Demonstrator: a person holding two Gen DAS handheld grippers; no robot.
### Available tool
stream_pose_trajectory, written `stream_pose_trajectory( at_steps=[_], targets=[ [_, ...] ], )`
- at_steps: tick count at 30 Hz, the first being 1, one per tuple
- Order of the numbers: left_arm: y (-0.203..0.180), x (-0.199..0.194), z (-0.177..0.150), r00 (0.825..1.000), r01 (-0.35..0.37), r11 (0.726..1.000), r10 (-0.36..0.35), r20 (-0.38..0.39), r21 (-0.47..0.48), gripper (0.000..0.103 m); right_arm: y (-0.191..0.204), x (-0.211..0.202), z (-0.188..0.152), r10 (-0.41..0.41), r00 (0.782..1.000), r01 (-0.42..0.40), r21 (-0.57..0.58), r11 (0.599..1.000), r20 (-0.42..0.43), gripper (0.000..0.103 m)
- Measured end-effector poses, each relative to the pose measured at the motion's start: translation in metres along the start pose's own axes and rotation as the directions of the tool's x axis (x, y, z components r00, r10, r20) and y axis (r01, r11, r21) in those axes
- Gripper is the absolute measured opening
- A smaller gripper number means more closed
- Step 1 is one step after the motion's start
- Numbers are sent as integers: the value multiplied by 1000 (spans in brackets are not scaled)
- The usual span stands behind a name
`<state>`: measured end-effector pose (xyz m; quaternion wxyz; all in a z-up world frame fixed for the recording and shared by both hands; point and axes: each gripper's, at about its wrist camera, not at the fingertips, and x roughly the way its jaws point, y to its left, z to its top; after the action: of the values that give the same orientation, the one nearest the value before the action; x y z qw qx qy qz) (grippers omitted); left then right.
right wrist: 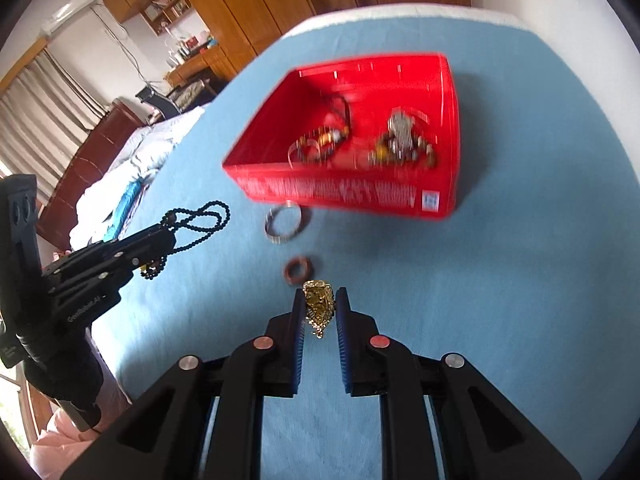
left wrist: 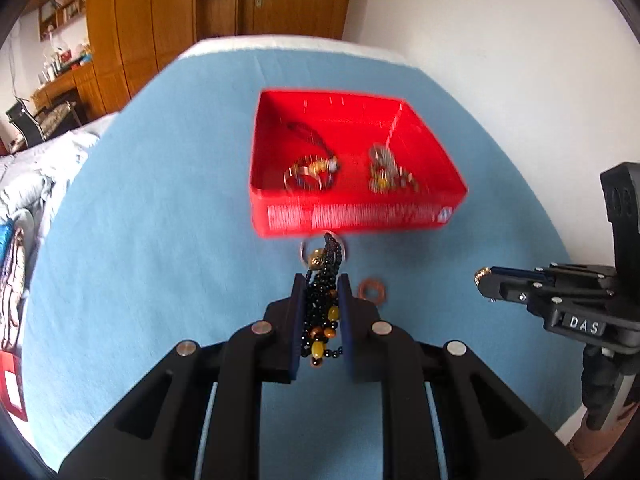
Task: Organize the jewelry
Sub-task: 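Lower the bead necklace into the tin and open both grippers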
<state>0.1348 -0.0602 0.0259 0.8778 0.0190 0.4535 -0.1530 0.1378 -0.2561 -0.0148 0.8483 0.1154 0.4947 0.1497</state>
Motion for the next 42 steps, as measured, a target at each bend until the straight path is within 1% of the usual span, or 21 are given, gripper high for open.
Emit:
stream_pose_trajectory(
  at_steps=[4, 7, 10, 13, 17, 24, 30, 33, 34, 35, 36, 37, 39, 40, 42],
  targets=[
    [-4, -6, 31, 997, -30, 999, 31, 77, -13, 14, 1, -12, 27, -12, 998, 12, 0, 1000, 58, 15],
    [-5, -4, 55, 993, -38, 999, 40, 114, -20, 14, -1, -16, 50, -24, 995, 23, 12, 1000, 98, 15],
    [-6, 3, 83, 988, -36, 999, 40, 147, -29, 14, -6, -12, 73, -38, 992, 36, 26, 999, 122, 14],
    [-8, 17, 104, 984, -29, 999, 34, 174, -35, 14, -13, -1, 95, -46, 991, 41, 37, 998, 127, 14],
    [-14, 54, 126, 990, 8, 1000, -4, 139, -29, 15, -23, 24, 119, -45, 994, 39, 54, 998, 103, 14],
    [-15, 120, 147, 999, -1, 1000, 2, 37, -23, 15, -45, 71, 149, -63, 997, 58, 96, 994, 54, 14],
    [-7, 168, 159, 999, -5, 999, 3, -51, -43, 16, -61, 107, 172, -91, 996, 89, 117, 989, 12, 14],
    [-3, 185, 164, 997, -6, 999, 2, -80, -52, 20, -66, 121, 181, -97, 995, 96, 119, 988, 5, 16],
    [-1, 188, 164, 996, -7, 998, 2, -85, -56, 25, -67, 124, 184, -98, 995, 97, 116, 989, 6, 17],
    [0, 190, 164, 996, -6, 998, 1, -89, -60, 28, -68, 126, 185, -103, 995, 101, 115, 988, 9, 17],
    [0, 192, 164, 996, -6, 998, 0, -91, -60, 35, -69, 128, 186, -108, 994, 105, 116, 988, 13, 17],
    [1, 191, 163, 996, -5, 998, -1, -91, -61, 40, -71, 128, 186, -108, 994, 105, 116, 988, 15, 17],
    [3, 187, 161, 996, 1, 998, -7, -89, -64, 45, -71, 126, 181, -93, 995, 90, 117, 989, 24, 17],
    [4, 183, 159, 996, 3, 998, -9, -88, -68, 49, -70, 123, 179, -89, 996, 84, 117, 990, 31, 17],
    [6, 173, 157, 997, 1, 997, -8, -78, -79, 53, -69, 112, 172, -83, 995, 76, 118, 990, 58, 18]
  ],
)
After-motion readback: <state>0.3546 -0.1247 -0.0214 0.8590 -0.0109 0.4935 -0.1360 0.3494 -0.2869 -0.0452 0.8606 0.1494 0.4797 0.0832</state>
